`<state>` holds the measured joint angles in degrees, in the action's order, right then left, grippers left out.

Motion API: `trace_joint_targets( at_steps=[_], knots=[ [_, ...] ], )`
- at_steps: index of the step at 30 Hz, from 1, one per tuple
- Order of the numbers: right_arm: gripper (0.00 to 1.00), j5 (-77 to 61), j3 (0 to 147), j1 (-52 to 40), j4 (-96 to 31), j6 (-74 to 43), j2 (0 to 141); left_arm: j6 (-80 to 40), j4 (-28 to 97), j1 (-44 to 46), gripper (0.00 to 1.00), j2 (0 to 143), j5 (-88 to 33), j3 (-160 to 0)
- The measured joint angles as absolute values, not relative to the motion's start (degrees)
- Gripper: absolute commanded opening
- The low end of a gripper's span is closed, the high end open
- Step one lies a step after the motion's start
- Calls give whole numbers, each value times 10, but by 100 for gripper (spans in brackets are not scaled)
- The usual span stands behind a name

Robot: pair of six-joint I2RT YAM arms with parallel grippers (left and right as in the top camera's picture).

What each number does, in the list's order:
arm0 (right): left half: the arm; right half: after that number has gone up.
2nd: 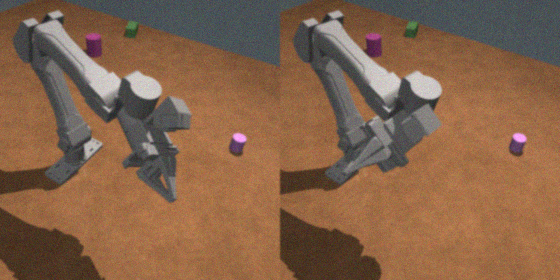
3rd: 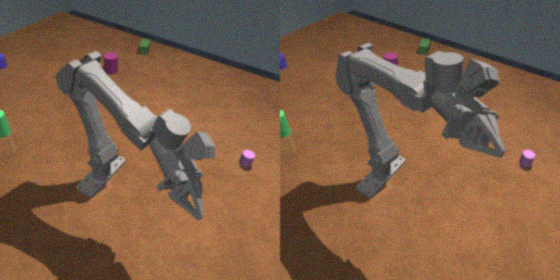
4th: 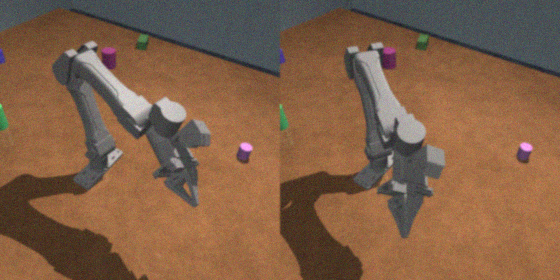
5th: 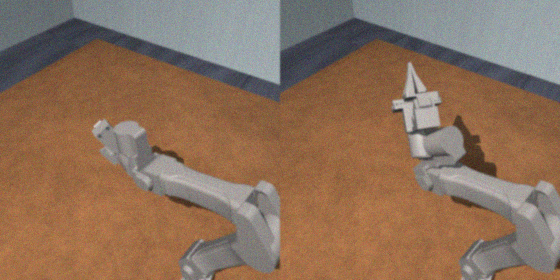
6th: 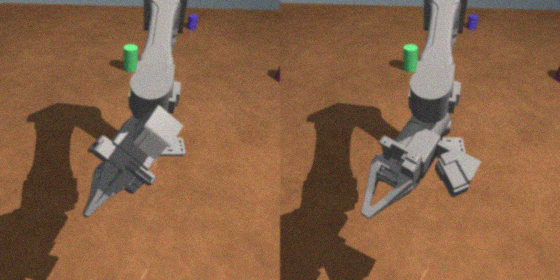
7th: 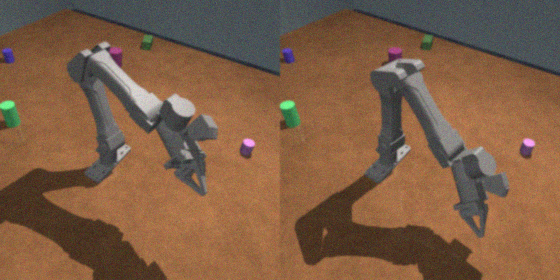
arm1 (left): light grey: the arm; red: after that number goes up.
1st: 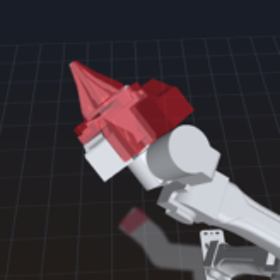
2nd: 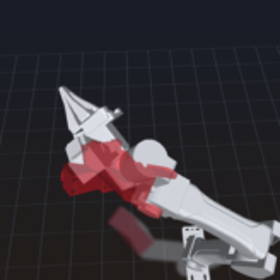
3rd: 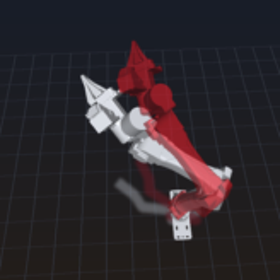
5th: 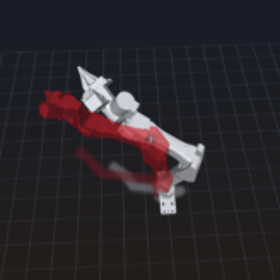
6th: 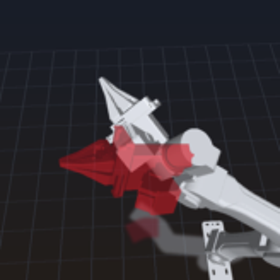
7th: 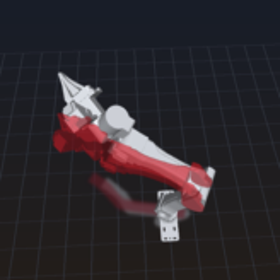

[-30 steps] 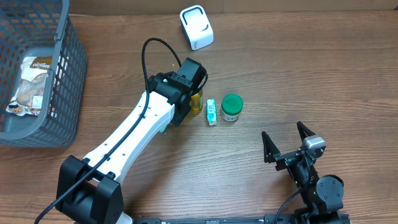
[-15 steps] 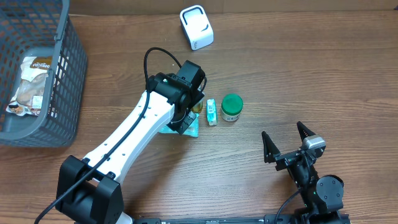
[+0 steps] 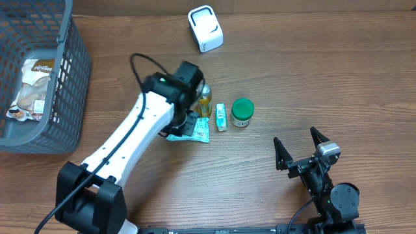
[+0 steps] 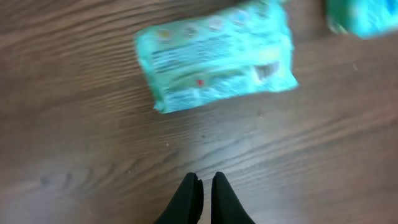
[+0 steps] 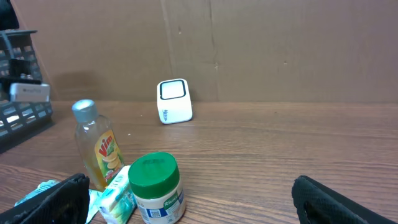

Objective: Scan the item barcode
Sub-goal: 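Lower the wet-wipes pack flat beside the bottle and open the gripper, then move the left gripper back toward the grey basket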

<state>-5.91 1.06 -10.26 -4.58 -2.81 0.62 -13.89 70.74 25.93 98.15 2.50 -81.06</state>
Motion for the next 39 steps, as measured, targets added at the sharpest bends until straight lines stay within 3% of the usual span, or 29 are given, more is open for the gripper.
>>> trace_joint_targets(
  at_steps=[11,24,39],
  knots=[
    [100,-59,11,-103,-46,-28,6,-327,614,214,4,982,-5,-699],
    [100,-59,11,-103,-46,-28,6,-360,475,214,4,995,1,-599],
    [100,-59,11,-103,-46,-28,6,-335,353,213,4,1046,11,-618]
  ],
)
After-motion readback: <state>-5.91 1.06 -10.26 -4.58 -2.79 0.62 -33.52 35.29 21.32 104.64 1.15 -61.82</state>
